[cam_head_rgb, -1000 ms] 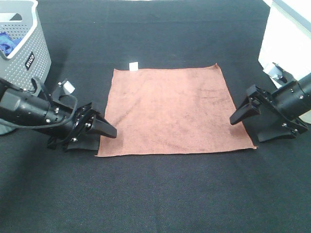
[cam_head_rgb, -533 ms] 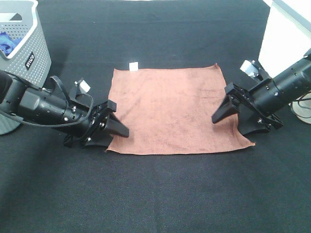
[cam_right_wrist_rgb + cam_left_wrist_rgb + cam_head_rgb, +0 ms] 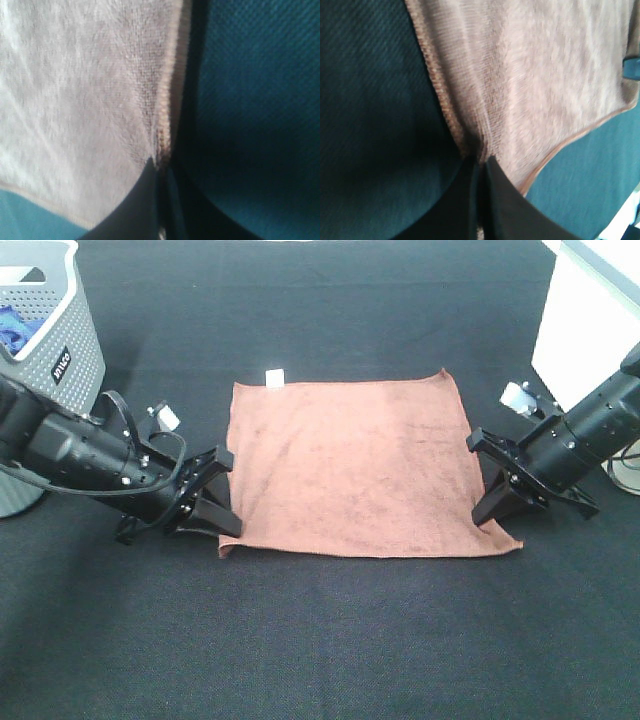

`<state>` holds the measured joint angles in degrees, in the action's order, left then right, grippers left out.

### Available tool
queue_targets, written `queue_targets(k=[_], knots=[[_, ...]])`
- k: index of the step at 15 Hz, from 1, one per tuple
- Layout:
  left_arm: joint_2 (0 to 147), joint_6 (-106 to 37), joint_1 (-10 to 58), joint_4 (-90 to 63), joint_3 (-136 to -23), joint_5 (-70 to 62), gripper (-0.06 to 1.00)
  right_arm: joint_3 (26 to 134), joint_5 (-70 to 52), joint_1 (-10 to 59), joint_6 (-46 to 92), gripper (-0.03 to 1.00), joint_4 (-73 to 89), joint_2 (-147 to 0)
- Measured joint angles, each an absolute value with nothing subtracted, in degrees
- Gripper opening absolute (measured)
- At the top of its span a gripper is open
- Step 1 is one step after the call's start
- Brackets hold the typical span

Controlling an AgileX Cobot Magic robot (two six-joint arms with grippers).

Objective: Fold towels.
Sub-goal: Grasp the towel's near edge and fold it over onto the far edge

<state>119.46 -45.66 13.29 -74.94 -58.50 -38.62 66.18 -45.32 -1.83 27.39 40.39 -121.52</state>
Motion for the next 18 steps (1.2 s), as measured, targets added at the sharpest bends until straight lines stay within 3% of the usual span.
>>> queue_targets(k=[3,8,11,15,18], knots=[[114.6,-41.3,13.3,-69.3,-54.6,-38.8,0.0,63.3,-47.7,-1.8,26.2,0.0,40.5,-117.7],[103.9,-40.9,13.3,-68.4,-38.9,-38.8,0.0,50.0,-47.6,-1.8,26.1,0.0,41.4,-107.3],[99.9,-41.0,13.3,-68.2,-36.7,-37.4,0.0,48.1,-47.3,-1.7,26.2,0.0,41.7,-106.4],[97.1,-46.3,13.3,-72.4,-41.3,-31.7,0.0,53.3,-44.4,-1.6,29.9,0.0,45.6,-106.2],[99.4,-48.2,13.3,-72.8,-48.4,-26.9,0.0,65.7,-45.1,-1.6,30.4,0.0,46.3,-110.2]])
